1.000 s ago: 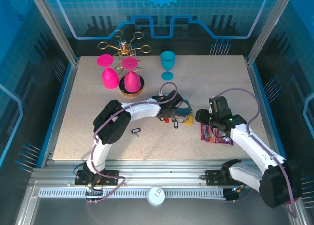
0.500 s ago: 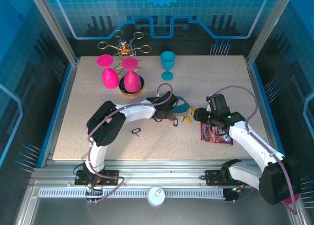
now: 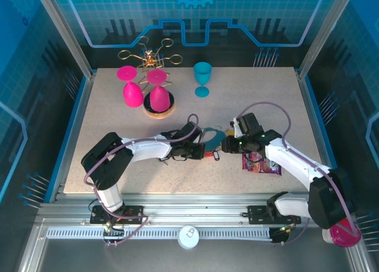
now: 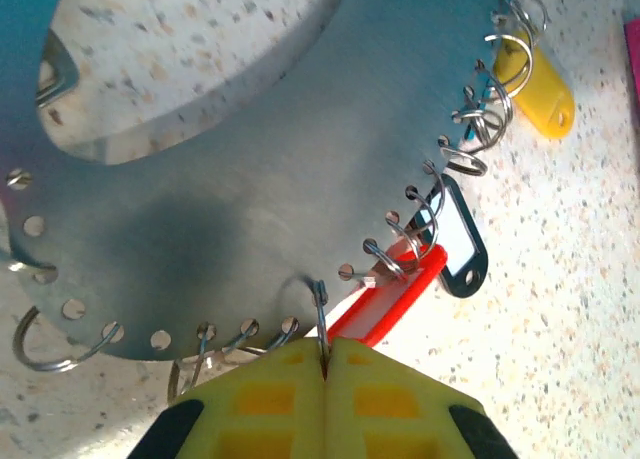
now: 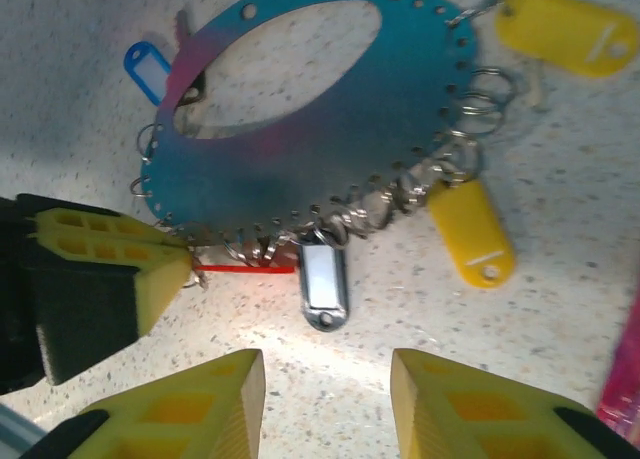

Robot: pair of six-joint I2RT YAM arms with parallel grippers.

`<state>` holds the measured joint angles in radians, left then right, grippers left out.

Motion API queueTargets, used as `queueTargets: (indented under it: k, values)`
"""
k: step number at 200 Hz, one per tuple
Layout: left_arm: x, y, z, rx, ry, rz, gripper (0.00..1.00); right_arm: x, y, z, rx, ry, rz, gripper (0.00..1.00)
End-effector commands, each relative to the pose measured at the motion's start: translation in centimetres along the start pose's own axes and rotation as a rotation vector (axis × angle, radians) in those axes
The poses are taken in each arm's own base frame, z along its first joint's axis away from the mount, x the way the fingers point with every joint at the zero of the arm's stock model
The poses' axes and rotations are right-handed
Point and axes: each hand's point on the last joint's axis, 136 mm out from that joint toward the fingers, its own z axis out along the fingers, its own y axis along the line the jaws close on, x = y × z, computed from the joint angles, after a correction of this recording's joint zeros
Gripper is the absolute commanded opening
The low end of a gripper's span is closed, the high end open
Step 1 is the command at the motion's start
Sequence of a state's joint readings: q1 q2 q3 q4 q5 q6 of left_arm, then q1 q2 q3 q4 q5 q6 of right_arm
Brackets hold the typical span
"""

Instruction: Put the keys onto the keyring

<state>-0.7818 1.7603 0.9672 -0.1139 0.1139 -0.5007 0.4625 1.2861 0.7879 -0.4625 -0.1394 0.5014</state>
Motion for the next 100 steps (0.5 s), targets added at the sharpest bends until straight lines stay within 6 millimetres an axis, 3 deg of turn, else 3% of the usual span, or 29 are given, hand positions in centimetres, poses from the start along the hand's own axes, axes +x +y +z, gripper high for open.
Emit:
queueTargets:
  k: [1,49,77,82,100]
  values:
    - [-0.3,-1.7,-1.0,0.086,-0.022,0.043,0.00,0.1,1.4,0.9,-0.034,0.031,-0.035,0.32]
    - [-0.3,-1.3,-1.0,0.073,-0.032,0.036,0.00,0.8,1.8,3.5,-0.018,0.098,-0.134,0.22]
    - [-0.3,-1.2,-1.0,0.067,-0.038,0.034,0.00,1.3,1.1,4.5,0.045,0.143,-0.217,0.25]
    - [-0.3,-1.2,-1.1,0.067,-0.038,0.035,0.00,0.5,1.6,4.4,0.049,0.130,-0.237,0.26]
    - [-0.3,-1.2,-1.1,0.068,-0.041,0.032,0.00,0.5,1.6,5.0,0.082,0.144,-0.272,0.26]
